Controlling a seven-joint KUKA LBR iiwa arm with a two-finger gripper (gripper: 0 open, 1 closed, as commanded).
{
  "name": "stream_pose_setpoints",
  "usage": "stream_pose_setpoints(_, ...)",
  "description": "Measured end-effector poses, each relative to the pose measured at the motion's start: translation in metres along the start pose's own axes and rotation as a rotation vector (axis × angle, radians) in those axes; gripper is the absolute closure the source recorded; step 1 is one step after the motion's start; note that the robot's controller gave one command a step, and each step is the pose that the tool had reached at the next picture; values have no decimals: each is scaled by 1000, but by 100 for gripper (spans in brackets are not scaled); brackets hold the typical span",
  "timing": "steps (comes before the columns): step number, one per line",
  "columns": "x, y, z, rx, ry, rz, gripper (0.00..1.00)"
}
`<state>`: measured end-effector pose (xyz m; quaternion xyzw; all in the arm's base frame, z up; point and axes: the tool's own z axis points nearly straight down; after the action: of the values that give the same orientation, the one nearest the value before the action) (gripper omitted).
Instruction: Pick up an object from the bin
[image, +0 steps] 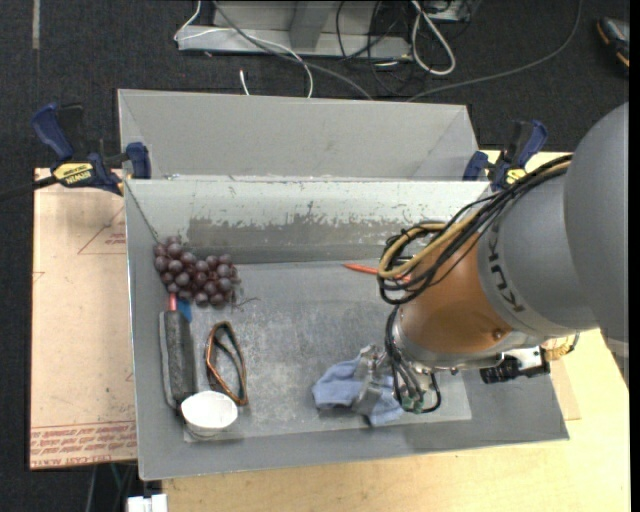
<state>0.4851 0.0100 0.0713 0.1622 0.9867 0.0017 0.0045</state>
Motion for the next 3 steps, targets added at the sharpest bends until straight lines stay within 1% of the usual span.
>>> stream_pose_setpoints(3, 0, 1, -18, -2, 0, -4, 100)
